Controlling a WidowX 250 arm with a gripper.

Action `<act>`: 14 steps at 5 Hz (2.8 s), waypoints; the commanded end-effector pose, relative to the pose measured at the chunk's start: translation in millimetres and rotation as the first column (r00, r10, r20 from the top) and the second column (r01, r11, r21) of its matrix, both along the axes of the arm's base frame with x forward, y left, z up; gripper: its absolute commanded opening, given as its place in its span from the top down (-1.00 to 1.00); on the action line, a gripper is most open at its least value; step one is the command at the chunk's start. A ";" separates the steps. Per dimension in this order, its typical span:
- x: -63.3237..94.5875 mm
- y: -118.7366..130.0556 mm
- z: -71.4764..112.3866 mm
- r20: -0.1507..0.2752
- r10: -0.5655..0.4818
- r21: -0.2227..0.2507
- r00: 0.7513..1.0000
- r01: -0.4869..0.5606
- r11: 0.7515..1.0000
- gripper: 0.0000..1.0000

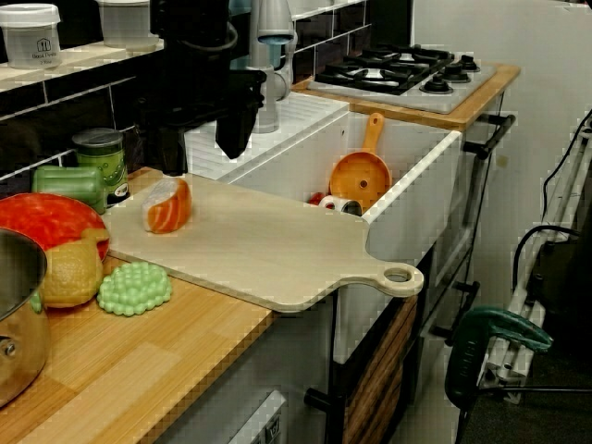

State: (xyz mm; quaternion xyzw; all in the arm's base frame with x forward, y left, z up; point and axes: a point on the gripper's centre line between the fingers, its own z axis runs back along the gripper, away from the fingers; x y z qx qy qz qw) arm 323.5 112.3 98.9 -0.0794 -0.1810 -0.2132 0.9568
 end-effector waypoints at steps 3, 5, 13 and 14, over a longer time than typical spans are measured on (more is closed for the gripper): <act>23.5 11.9 18.1 0.067 0.025 -0.004 0.997 -0.025 1.000 -1.00; 24.3 11.1 4.0 0.057 0.037 0.010 0.998 -0.038 0.999 -1.00; 29.6 10.6 -0.3 -0.053 -0.315 -0.023 0.947 0.315 0.949 -1.00; 30.0 10.4 -0.7 -0.047 -0.316 -0.028 0.947 0.315 0.949 -1.00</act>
